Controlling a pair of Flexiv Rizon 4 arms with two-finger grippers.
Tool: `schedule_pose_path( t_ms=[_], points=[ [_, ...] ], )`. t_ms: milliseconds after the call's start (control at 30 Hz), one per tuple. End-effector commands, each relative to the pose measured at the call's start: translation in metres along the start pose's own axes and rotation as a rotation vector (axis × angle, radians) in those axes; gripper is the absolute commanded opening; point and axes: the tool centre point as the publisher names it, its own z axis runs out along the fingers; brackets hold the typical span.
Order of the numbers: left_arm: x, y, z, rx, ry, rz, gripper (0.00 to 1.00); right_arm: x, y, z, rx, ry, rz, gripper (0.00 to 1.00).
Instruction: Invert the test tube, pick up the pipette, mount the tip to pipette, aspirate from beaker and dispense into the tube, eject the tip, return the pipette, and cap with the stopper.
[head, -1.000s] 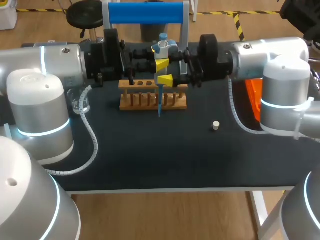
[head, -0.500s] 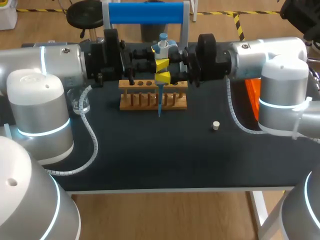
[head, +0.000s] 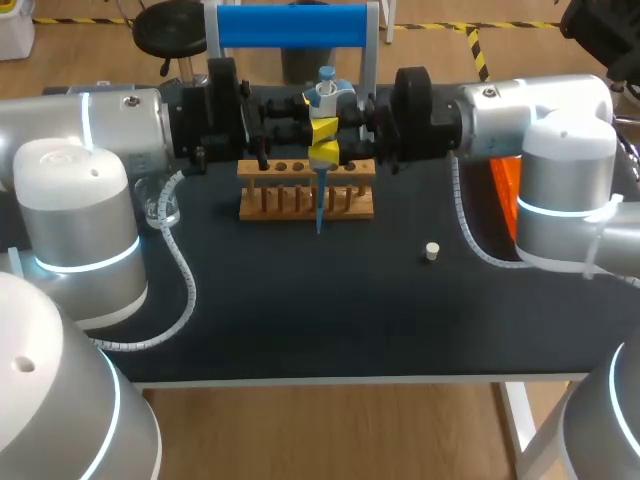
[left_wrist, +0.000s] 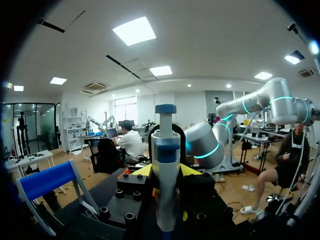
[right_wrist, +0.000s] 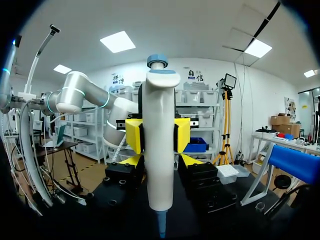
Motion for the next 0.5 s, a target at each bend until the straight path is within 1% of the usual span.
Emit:
schedule_pose_path(
  t_ms=[33, 67, 100, 133, 500],
  points=[
    [0.0001, 0.0002, 0.0000, 0.003, 0.000, 0.001, 0.00, 0.0007, 0.0001, 0.0006, 0.002, -0.003, 0.003, 0.17],
    [0.0001, 0.0002, 0.0000, 0.003, 0.000, 0.001, 0.00, 0.0007, 0.0000, 0.0006, 0.002, -0.002, 0.003, 0.09],
    [0.0001, 0.0002, 0.0000, 0.003, 0.000, 0.001, 0.00, 0.0007, 0.0000, 0.0006, 0.002, -0.002, 0.003, 0.03],
    [0.0001, 0.0002, 0.0000, 0.003, 0.000, 0.001, 0.00, 0.0007, 0.0000, 0.0006, 0.003, -0.002, 0.003, 0.00],
    [0.0001, 0.0002, 0.0000, 0.003, 0.000, 0.001, 0.00, 0.0004, 0.0004, -0.0003, 0.004, -0.003, 0.000, 0.00]
  ],
)
